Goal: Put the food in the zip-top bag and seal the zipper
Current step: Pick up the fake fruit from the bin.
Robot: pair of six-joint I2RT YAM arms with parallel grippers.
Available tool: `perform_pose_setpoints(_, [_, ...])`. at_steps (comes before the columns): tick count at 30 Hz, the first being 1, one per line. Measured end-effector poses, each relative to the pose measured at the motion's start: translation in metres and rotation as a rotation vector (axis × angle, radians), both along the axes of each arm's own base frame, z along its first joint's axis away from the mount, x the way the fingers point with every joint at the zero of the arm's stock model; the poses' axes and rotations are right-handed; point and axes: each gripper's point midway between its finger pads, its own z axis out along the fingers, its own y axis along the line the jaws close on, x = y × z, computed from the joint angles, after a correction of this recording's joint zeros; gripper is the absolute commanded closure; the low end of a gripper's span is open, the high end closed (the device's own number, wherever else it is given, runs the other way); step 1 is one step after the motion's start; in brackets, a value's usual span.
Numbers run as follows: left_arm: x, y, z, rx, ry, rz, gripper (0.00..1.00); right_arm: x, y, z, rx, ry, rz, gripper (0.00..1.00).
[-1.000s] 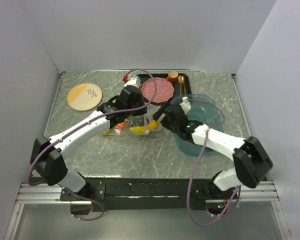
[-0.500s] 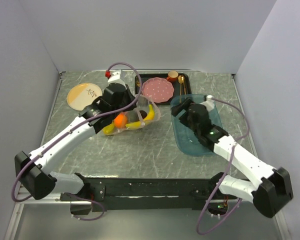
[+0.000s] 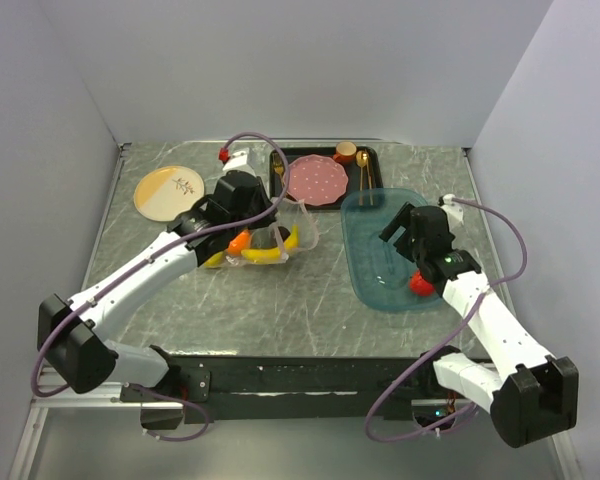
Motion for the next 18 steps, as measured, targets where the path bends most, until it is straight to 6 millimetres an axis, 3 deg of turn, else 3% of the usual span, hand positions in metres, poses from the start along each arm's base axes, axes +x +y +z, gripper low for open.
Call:
perform_pose_setpoints(10, [-0.006, -0.001, -0.014, -0.009, 0.012, -0.025, 0.99, -0.012, -0.005, -0.013, 0.009, 0.079, 0.014, 0.00])
perform_pose_setpoints(18, [-0.011, -0.001, -0.010, -0.035, -0.008, -0.041, 0.99, -0.020, -0.002, -0.020, 0.017, 0.129, 0.044, 0.00])
